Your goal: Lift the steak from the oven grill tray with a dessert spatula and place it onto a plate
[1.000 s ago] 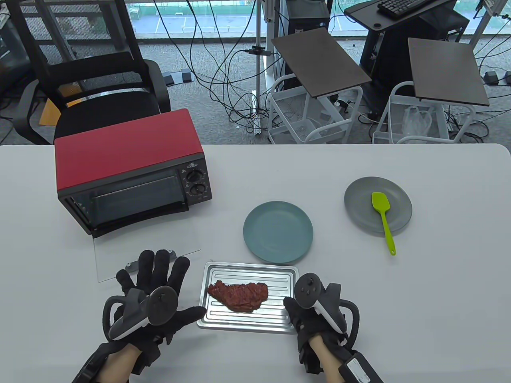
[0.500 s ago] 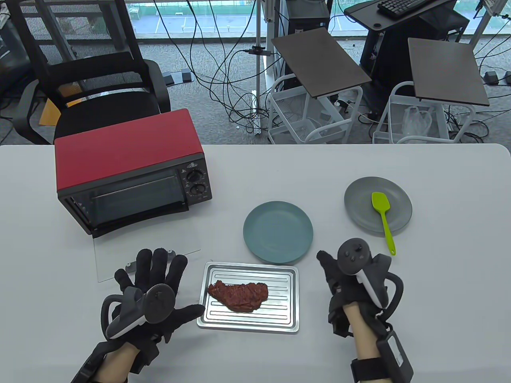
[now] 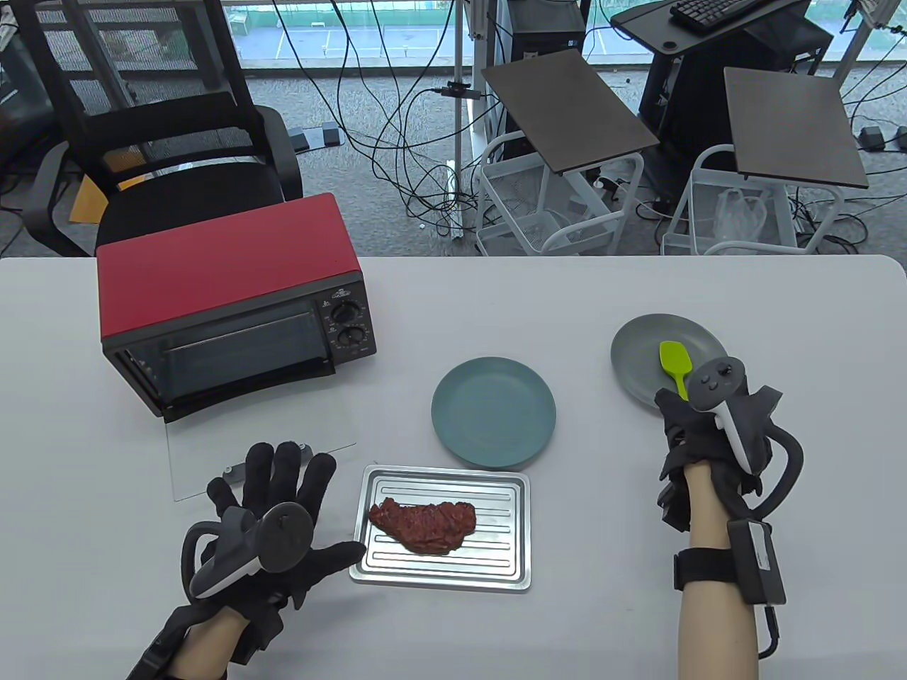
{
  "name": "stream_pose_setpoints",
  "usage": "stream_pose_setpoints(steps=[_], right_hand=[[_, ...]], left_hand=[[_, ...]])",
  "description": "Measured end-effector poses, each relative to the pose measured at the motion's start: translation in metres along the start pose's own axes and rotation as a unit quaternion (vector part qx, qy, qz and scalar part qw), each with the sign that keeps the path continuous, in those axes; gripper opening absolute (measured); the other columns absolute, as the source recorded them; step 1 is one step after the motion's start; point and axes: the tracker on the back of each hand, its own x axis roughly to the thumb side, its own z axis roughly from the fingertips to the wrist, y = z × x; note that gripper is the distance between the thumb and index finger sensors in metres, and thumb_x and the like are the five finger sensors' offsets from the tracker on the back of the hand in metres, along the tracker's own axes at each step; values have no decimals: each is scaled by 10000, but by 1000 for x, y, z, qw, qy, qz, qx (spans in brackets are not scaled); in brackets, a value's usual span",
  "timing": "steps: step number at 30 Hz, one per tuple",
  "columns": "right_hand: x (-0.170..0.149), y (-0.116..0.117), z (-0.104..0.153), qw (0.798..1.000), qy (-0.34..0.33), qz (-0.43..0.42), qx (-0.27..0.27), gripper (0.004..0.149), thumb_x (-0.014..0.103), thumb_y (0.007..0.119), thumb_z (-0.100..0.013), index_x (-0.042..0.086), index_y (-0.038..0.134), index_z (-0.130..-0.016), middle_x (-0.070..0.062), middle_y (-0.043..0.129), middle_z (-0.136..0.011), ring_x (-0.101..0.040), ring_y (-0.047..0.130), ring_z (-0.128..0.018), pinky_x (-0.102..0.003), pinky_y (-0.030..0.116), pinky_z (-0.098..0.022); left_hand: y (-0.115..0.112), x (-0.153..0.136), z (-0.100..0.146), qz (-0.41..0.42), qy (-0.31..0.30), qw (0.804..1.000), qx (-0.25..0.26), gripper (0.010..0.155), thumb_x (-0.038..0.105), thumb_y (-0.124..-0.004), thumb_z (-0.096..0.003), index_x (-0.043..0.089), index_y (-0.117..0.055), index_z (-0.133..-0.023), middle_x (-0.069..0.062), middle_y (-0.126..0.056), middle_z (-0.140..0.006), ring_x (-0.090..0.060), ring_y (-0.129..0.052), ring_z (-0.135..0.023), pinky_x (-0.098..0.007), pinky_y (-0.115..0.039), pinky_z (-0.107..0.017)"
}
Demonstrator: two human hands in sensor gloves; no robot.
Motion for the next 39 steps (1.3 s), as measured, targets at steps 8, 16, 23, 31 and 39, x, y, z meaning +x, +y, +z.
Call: stream_pose_setpoints(steps=[8,16,23,31,39], right_hand=[[10,49,-44,995,43,95,13,825,670,727,-465,54,661,-1009,-166,907,-798,-423,912,-641,-619,693,-592],[22,71,-66,988,54,137,47,741,619,790,-450,72,740,-947,-121,961,-715,-362,957,-575,-591,721,-587],[18,82,-76,986,71,145,48,590,521,850,-450,93,810,-854,-56,988,-574,-276,982,-426,-538,765,-559],[2,66,-74,990,46,130,17,486,499,848,-443,141,861,-772,3,978,-451,-226,962,-300,-506,796,-524],[-12,12,-44,988,-24,137,-70,469,506,834,-438,145,881,-733,31,972,-386,-199,955,-226,-484,820,-485]], left_hand=[[-8,10,-5,-9,-15,999,-34,1099,988,-527,-341,420,138,-1008,-58,114,-1158,-454,103,-1100,-859,-155,-631],[-8,9,-7,-1,-17,999,-49,1094,985,-527,-348,419,133,-1012,-58,109,-1160,-455,102,-1099,-860,-154,-628],[-10,10,-8,-5,-22,997,-68,1090,978,-533,-351,417,129,-1012,-60,104,-1160,-458,100,-1096,-861,-154,-624],[-8,6,-7,5,-14,997,-77,1092,980,-531,-351,417,131,-1012,-61,109,-1158,-459,103,-1095,-861,-152,-623],[-12,8,-10,7,-13,995,-96,1092,980,-531,-352,419,137,-1009,-59,114,-1157,-456,106,-1096,-859,-152,-628]])
